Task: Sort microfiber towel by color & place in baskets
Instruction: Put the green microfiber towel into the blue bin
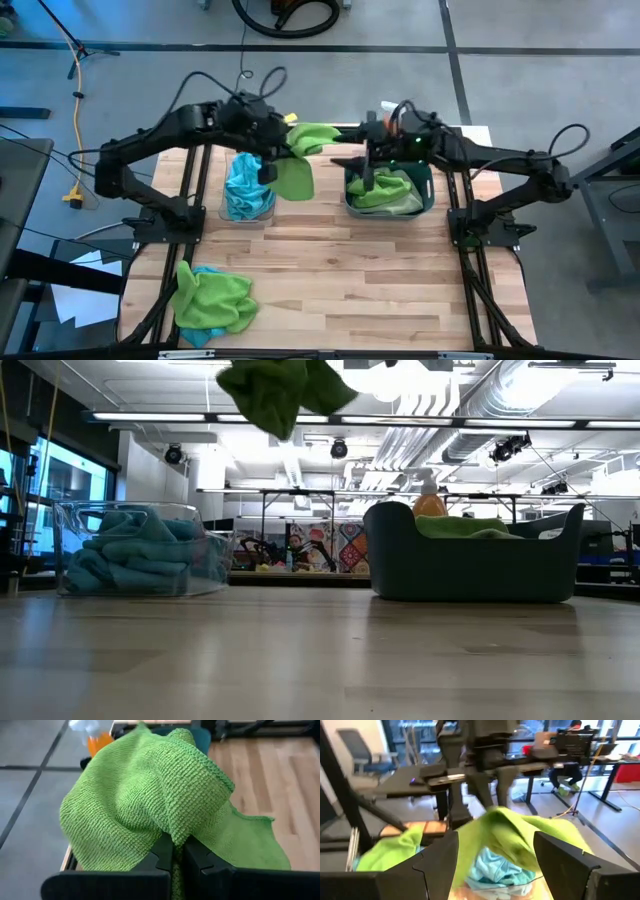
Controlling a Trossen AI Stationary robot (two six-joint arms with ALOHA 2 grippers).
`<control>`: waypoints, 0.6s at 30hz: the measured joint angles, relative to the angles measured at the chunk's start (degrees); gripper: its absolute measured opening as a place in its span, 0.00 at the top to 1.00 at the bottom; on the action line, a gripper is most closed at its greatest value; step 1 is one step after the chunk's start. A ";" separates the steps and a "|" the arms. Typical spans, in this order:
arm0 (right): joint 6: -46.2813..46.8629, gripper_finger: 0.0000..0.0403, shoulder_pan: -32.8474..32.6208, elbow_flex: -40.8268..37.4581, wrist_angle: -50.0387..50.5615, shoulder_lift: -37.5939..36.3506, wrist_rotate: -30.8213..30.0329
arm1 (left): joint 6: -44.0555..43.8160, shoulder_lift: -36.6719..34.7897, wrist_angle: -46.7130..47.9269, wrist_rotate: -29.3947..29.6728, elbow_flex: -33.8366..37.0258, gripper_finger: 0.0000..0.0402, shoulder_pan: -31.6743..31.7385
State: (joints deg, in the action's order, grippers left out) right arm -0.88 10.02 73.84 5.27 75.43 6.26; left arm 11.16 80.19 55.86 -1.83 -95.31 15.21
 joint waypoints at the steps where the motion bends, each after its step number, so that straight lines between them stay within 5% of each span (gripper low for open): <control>1: -1.00 0.36 -0.39 0.00 -0.07 0.65 -0.05 | -0.01 0.89 0.00 0.57 0.00 1.00 -0.28; 18: -7.15 0.36 -4.74 0.00 4.45 9.31 -14.32 | 0.94 9.99 -3.98 1.04 -0.02 1.00 -2.66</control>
State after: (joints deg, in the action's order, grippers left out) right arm -8.03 5.28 73.84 9.72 84.74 -8.06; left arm 12.10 90.18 51.87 -0.79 -95.32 12.56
